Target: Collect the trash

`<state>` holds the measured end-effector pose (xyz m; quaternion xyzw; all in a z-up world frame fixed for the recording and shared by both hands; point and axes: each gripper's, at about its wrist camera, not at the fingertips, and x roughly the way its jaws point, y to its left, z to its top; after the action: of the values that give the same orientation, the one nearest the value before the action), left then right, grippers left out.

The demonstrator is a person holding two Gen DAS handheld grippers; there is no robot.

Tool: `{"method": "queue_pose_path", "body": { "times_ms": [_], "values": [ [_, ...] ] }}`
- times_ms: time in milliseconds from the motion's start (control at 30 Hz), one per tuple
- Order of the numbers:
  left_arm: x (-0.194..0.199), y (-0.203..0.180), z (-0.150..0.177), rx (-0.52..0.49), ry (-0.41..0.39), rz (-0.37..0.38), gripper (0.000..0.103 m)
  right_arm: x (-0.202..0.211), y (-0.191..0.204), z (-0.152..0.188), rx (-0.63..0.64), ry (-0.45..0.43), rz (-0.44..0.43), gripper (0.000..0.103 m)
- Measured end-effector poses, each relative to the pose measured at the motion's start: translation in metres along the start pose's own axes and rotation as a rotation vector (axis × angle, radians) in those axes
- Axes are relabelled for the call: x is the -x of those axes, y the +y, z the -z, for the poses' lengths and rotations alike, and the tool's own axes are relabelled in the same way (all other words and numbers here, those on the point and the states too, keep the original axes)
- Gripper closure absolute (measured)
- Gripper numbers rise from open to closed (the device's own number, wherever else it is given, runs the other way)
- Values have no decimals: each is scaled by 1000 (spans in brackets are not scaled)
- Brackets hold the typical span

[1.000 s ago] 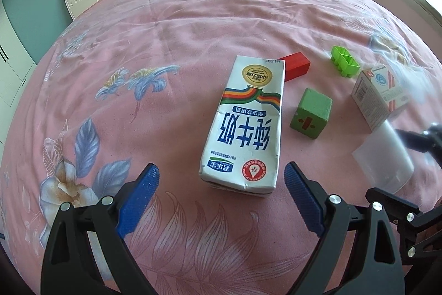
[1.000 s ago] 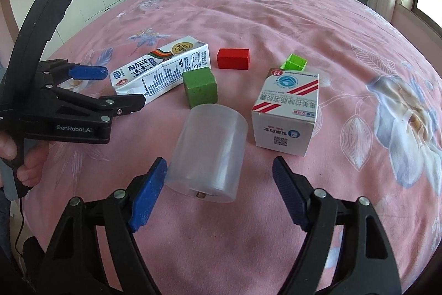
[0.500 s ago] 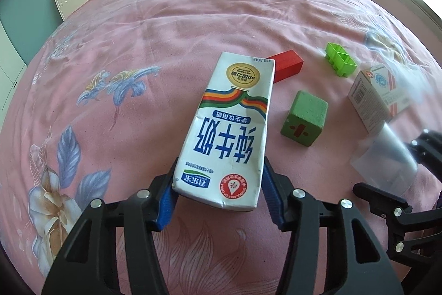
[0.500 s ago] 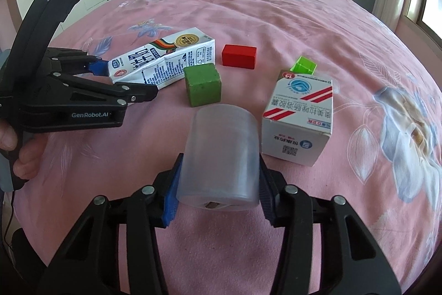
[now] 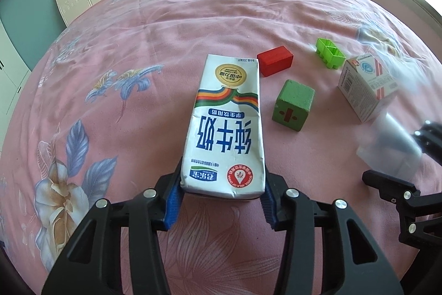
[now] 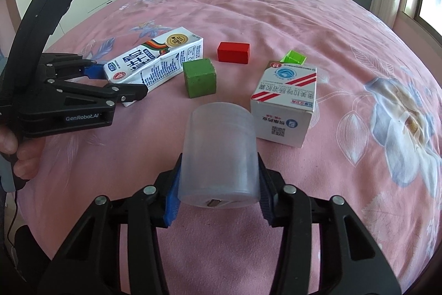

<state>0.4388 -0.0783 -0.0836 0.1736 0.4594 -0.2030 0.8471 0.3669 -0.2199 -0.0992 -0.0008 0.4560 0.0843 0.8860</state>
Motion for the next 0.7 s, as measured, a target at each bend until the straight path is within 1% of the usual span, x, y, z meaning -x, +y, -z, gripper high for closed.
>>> {"method": "queue_pose_path", "body": {
  "times_ms": [367,567,700],
  "values": [
    [36,4,34,36,-19,-6,53,25,6,15,4,-22,-9,56],
    [53,4,51,43,-22,-22,53,37,8,17,2,-36,-9,56],
    [65,1,61,41,-29,-19,53,46,10,18,5,-49,-7,56]
  ]
}}
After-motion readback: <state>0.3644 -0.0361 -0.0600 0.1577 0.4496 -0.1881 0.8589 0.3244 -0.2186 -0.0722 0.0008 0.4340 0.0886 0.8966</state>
